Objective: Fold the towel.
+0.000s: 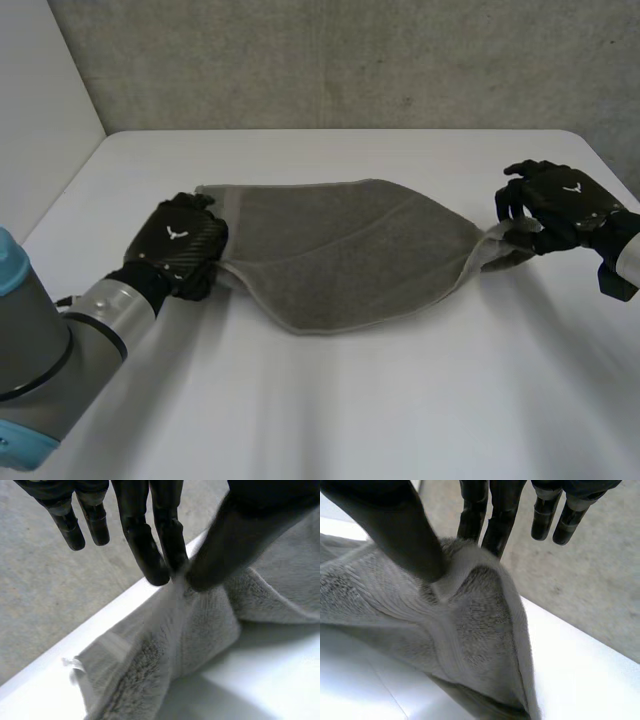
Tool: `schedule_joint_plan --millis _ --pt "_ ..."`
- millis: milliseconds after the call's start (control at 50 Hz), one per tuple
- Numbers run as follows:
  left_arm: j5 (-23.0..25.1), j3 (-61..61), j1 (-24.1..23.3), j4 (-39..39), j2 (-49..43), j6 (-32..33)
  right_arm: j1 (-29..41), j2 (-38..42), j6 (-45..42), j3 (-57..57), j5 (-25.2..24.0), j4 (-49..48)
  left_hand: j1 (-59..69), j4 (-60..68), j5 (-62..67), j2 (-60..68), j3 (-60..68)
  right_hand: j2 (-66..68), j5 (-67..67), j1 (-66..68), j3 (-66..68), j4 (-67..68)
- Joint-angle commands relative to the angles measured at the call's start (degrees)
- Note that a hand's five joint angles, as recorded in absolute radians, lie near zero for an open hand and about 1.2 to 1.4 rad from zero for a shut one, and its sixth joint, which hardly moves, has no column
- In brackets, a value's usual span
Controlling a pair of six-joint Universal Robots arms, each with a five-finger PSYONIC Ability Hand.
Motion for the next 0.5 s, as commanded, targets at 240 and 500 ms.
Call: schedule_joint_plan --millis 240,500 --pt "-6.06 -0.01 -3.08 -8.13 -4.66 1.03 -0.12 -5.7 -10.91 6.95 11.13 0.17 -55.0 -2.69 -55.29 -55.94 -2.2 -60.03 -50.62 -57.98 0.84 1.64" --pt "-6.5 -3.0 0.26 -10.15 -2.73 3.22 0.59 -17.49 -11.88 19.78 11.57 -0.79 -55.0 -2.69 -55.29 -55.94 -2.2 -60.03 -50.62 -57.98 0.84 1.64"
